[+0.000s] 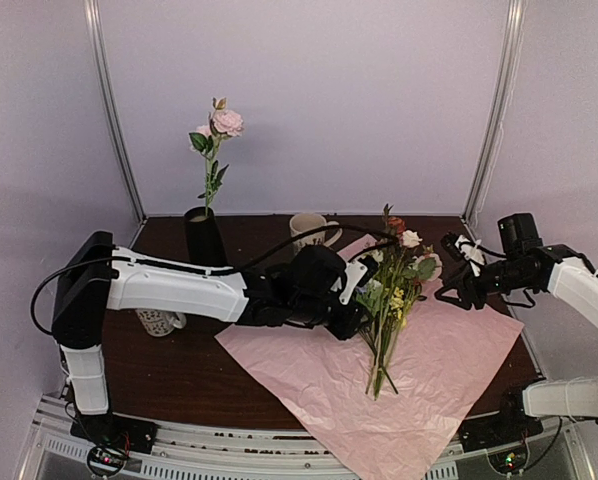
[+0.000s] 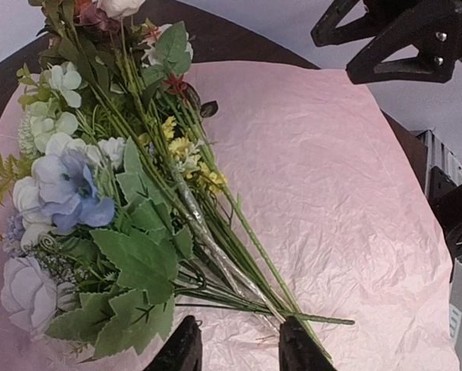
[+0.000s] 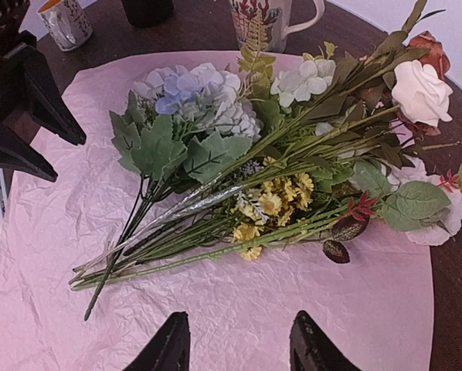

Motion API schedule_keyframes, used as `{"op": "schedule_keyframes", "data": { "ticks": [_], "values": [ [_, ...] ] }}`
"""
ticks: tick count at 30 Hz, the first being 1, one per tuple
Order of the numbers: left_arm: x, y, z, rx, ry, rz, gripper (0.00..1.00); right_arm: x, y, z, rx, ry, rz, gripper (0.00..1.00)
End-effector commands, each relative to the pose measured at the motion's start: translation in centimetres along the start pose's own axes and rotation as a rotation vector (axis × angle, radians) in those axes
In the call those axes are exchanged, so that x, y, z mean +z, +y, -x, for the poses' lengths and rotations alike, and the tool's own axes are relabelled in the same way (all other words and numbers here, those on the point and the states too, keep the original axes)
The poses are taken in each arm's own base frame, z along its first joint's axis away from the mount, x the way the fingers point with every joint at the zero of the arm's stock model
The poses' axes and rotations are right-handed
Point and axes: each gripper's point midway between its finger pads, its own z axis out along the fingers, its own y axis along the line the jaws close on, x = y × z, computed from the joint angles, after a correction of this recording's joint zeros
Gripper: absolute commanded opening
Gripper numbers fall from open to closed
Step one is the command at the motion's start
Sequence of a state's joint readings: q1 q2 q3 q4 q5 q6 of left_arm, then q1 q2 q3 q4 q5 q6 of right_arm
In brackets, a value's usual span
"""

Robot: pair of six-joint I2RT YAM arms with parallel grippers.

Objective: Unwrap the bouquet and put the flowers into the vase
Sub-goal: Pick up the fake flower from the flattened wrapping paper.

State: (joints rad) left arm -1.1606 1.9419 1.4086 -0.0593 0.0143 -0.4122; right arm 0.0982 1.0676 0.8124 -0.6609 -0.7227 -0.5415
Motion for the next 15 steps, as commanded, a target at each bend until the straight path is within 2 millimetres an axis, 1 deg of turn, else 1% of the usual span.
{"op": "schedule_keyframes", "data": {
  "ticks": [1, 4, 7, 8, 10, 12, 13, 15],
  "values": [
    [1.1, -0.1, 1.1, -0.025, -0.043, -0.014, 0.36, 0.5, 1.5, 1.2, 0.003, -0.039, 0.049, 0.41],
    [1.4, 0.1, 0.1, -0.031, -0.029, -0.007, 0.36, 2.9, 3.7, 0.9, -0.002, 0.047, 0.154, 0.38],
    [2.1, 0.2, -0.7, -0.045, -0.021, -0.016, 0.35, 5.0, 5.2, 0.7, 0.002, 0.125, 0.231, 0.34],
    [2.8, 0.1, -1.2, -0.049, -0.011, -0.025, 0.35, 5.4, 5.4, 0.6, 0.000, 0.142, 0.236, 0.34],
    [4.0, -0.2, -1.4, -0.056, 0.000, -0.039, 0.35, 5.8, 5.3, 0.1, -0.007, 0.161, 0.224, 0.33],
    [5.3, -0.3, -1.8, -0.070, 0.010, -0.045, 0.35, 5.9, 4.9, -0.3, -0.013, 0.164, 0.195, 0.33],
    [5.9, -0.4, -1.5, -0.079, 0.005, -0.051, 0.34, 6.0, 4.7, -0.5, -0.016, 0.168, 0.182, 0.34],
    [7.3, -0.3, -2.0, -0.096, 0.027, -0.049, 0.33, 6.1, 4.2, -0.8, -0.017, 0.180, 0.153, 0.34]
  ]
}}
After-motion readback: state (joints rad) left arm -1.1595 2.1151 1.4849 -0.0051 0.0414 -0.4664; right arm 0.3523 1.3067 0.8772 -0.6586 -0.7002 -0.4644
